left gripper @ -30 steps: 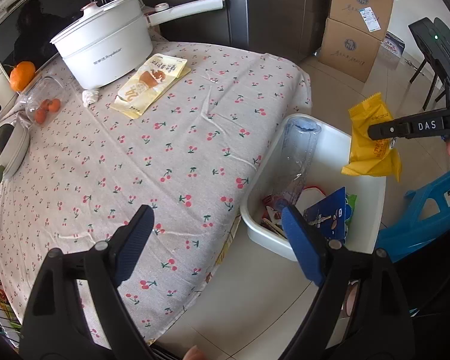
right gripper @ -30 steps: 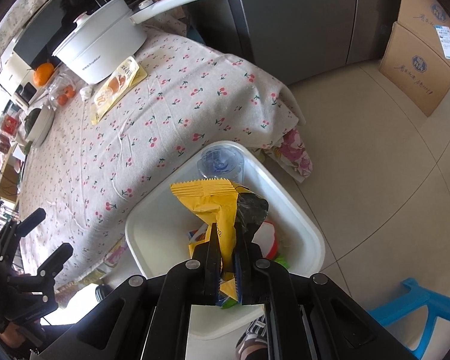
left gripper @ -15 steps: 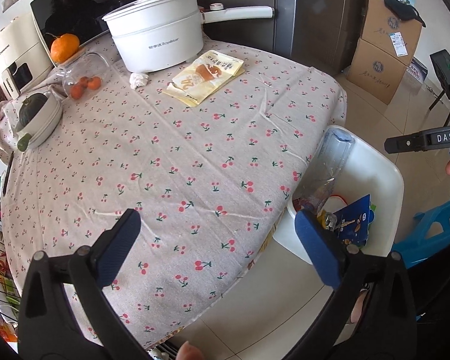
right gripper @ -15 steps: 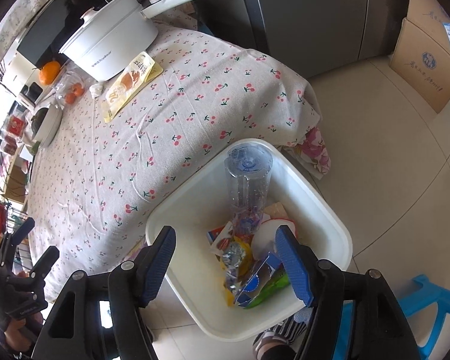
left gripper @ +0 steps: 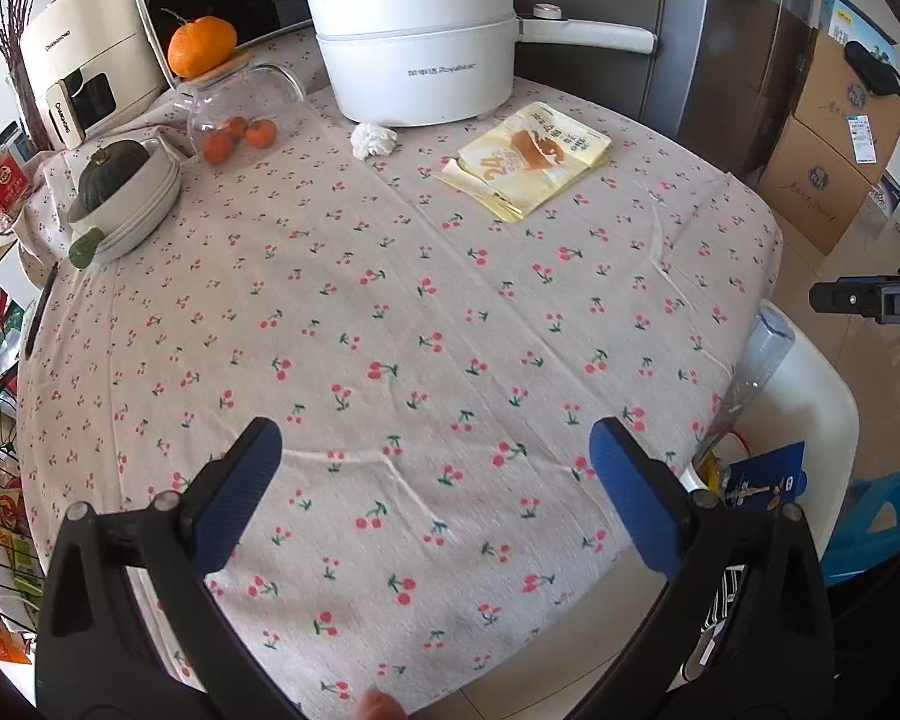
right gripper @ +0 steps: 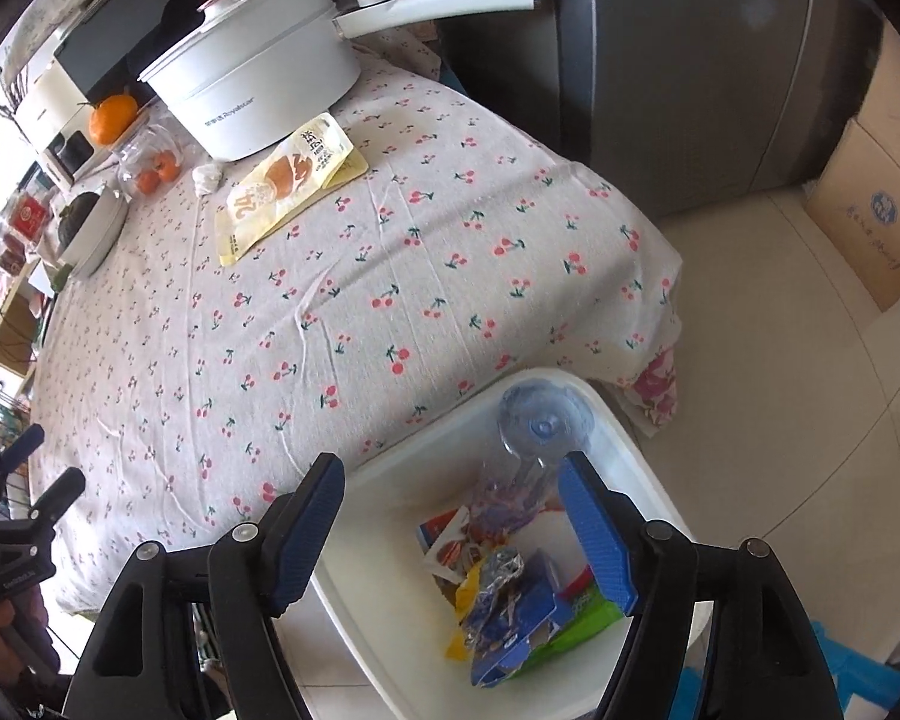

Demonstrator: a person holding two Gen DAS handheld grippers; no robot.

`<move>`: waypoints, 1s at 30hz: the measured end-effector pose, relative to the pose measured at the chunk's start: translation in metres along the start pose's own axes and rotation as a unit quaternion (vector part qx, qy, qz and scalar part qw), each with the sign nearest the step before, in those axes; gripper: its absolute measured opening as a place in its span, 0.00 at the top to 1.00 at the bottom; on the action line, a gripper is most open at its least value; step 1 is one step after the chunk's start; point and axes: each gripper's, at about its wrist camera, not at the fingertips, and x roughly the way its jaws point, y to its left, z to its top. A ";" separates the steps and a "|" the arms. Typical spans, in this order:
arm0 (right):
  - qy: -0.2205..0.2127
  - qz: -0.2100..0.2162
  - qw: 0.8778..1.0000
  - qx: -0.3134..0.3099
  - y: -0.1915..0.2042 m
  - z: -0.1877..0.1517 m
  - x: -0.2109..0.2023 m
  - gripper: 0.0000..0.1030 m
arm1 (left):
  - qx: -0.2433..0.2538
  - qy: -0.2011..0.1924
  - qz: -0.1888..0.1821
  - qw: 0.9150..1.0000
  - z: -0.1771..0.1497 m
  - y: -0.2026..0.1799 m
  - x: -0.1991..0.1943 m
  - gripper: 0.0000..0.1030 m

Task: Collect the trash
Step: 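Move both tools back over the table toward the tissue and bread bag, then grasp the crumpled tissue with the left tool while the right tool grasps the bread bag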

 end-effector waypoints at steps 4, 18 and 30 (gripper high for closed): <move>-0.015 0.004 0.999 -0.028 0.016 0.035 0.020 0.26 | -0.018 -0.027 0.012 0.999 0.033 0.024 0.022 0.01; -0.100 0.068 0.990 -0.068 0.060 0.147 0.100 0.26 | -0.126 -0.084 -0.051 0.987 0.147 0.064 0.159 0.27; -0.107 0.069 0.988 -0.083 0.074 0.164 0.136 0.58 | -0.160 -0.075 -0.080 0.981 0.164 0.074 0.202 0.74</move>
